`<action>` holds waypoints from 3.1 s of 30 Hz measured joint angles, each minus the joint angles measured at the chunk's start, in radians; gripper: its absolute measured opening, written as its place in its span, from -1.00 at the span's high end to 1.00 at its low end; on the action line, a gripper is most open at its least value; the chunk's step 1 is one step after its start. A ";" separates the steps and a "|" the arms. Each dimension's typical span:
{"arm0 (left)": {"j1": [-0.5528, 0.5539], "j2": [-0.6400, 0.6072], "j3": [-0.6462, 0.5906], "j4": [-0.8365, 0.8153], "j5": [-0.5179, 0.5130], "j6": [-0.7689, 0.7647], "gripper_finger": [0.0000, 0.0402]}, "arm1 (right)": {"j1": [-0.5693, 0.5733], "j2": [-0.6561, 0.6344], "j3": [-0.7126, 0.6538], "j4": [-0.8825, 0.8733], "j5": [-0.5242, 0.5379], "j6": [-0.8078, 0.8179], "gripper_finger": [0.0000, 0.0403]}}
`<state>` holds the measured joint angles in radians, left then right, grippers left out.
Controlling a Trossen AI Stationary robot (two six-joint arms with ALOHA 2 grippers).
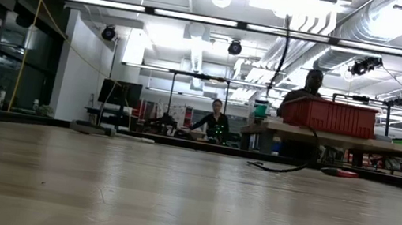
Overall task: Coil cords
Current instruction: Coil the black wire on the black spool
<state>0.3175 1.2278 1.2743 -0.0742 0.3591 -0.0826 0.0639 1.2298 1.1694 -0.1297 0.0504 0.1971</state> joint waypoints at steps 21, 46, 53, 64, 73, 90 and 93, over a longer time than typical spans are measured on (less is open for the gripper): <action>0.058 -0.080 0.000 -0.033 0.009 0.050 1.00 | -0.003 0.001 0.000 -0.336 0.147 0.010 0.41; 0.030 -0.082 -0.001 0.110 -0.084 0.005 1.00 | -0.079 0.443 0.002 0.356 0.369 -0.161 0.41; 0.008 -0.082 -0.001 0.126 -0.087 -0.002 1.00 | -0.113 0.490 0.002 0.446 0.357 -0.184 0.41; -0.014 -0.081 -0.002 0.125 -0.090 -0.003 1.00 | -0.145 0.500 0.002 0.516 0.238 -0.255 0.41; -0.026 -0.076 -0.002 0.126 -0.083 -0.021 1.00 | -0.150 0.500 0.002 0.521 0.146 -0.242 0.61; -0.017 -0.109 -0.002 0.062 -0.111 -0.017 1.00 | -0.072 0.356 0.002 0.409 0.110 -0.092 0.99; -0.016 -0.131 -0.002 -0.059 -0.141 -0.026 1.00 | -0.050 0.285 0.002 0.288 0.094 -0.091 0.99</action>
<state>0.3012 1.0963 1.2724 -0.1337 0.2183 -0.1089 0.0139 1.5152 1.1709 0.1579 0.1442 0.1057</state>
